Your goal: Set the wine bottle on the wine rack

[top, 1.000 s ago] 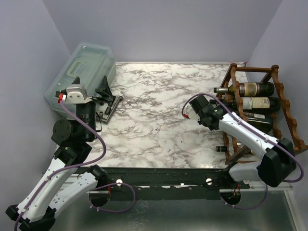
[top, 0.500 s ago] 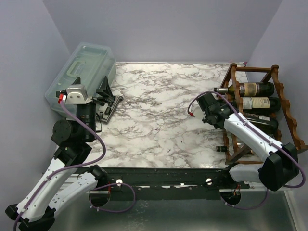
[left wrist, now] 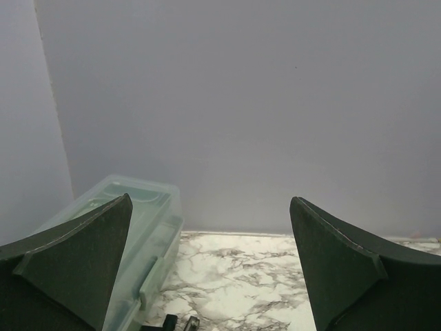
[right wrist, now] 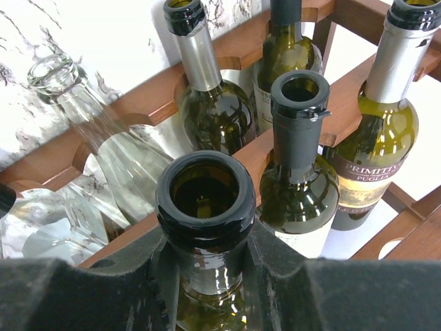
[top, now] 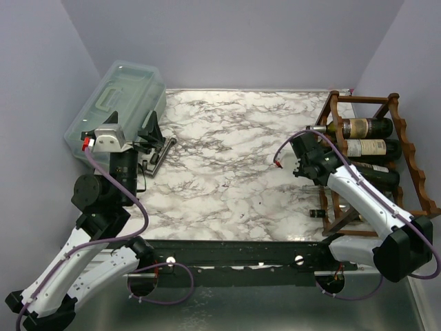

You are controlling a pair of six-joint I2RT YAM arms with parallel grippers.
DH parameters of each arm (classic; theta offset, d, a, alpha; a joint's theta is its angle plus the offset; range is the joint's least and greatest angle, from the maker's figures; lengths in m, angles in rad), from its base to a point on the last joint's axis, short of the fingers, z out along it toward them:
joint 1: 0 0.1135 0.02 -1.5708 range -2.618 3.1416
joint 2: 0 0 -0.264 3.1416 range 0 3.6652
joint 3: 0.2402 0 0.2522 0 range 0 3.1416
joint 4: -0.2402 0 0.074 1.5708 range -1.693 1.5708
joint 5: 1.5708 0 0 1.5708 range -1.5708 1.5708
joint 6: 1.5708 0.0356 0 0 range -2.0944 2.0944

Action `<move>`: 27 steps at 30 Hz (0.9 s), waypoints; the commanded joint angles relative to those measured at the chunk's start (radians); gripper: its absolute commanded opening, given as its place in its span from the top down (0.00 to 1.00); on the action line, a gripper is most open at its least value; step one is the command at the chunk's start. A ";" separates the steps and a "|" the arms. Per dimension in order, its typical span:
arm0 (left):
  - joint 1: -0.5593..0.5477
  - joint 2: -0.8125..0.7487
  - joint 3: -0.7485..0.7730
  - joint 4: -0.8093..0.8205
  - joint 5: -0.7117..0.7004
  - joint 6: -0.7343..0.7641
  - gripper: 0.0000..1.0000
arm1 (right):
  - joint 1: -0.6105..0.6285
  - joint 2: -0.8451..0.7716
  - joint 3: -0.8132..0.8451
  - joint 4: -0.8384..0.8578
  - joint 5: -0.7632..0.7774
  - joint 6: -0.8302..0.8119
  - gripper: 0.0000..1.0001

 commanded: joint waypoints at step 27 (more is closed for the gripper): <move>-0.056 -0.050 0.019 0.009 -0.011 -0.001 0.02 | -0.077 -0.082 -0.072 0.017 -0.031 -0.503 1.00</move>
